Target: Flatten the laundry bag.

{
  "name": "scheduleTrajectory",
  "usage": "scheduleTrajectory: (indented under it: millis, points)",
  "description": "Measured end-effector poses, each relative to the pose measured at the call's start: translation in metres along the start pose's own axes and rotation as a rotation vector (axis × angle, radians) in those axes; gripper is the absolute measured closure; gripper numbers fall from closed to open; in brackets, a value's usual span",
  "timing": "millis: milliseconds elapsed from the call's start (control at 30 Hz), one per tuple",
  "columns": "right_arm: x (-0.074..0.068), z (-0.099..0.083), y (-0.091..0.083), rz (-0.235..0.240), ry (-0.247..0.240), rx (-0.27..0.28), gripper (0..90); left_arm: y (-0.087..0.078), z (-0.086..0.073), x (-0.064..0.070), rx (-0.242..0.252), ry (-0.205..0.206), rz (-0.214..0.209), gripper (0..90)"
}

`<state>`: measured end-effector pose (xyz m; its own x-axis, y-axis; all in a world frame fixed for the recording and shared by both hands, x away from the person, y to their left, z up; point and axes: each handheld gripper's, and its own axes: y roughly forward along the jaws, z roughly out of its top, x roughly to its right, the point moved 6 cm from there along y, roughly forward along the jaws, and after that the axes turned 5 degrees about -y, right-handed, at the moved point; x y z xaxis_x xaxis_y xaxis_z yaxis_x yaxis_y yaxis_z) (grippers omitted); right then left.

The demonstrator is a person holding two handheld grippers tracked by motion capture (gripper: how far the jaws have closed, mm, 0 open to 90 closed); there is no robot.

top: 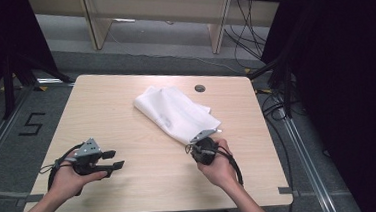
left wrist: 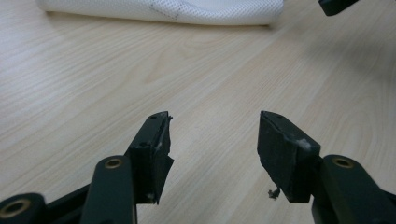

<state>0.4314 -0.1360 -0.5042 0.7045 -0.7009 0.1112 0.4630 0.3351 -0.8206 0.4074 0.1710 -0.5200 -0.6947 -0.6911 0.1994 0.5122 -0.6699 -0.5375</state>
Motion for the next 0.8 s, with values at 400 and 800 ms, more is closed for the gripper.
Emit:
scheduleTrajectory:
  millis: [400,800]
  points:
    - [0.006,0.059,0.042,-0.040,-0.022,0.018,58.1,0.000,-0.001,0.000,-0.012,0.005,0.003,43.7]
    - [0.019,0.077,0.084,-0.054,-0.013,-0.059,49.5,0.002,-0.001,0.001,-0.005,0.009,-0.007,43.7]
